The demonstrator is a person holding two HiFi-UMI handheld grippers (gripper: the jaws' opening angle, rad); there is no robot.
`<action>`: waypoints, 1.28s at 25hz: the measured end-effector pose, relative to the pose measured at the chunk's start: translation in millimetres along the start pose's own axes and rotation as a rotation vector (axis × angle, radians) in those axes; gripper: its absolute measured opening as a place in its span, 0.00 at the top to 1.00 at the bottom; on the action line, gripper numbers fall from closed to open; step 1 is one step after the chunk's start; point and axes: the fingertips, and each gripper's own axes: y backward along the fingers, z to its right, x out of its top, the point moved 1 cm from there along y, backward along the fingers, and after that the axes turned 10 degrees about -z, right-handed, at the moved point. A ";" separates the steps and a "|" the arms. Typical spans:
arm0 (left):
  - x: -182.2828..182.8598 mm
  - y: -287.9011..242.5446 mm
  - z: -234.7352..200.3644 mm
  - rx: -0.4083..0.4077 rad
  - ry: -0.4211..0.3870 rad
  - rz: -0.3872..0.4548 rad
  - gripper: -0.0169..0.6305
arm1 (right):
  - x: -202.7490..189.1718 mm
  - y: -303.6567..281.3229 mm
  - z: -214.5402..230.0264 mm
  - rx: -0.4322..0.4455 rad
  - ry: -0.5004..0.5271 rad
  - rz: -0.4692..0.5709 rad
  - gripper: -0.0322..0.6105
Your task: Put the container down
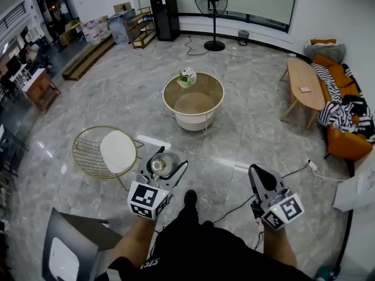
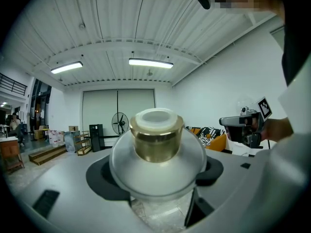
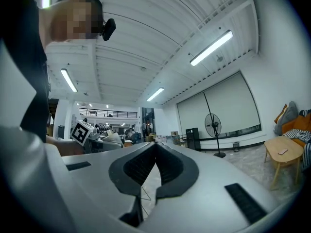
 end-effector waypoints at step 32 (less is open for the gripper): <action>7.6 -180.5 -243.4 -0.072 0.030 0.013 0.44 | 39.5 -287.1 88.9 -0.044 -0.034 -0.100 0.93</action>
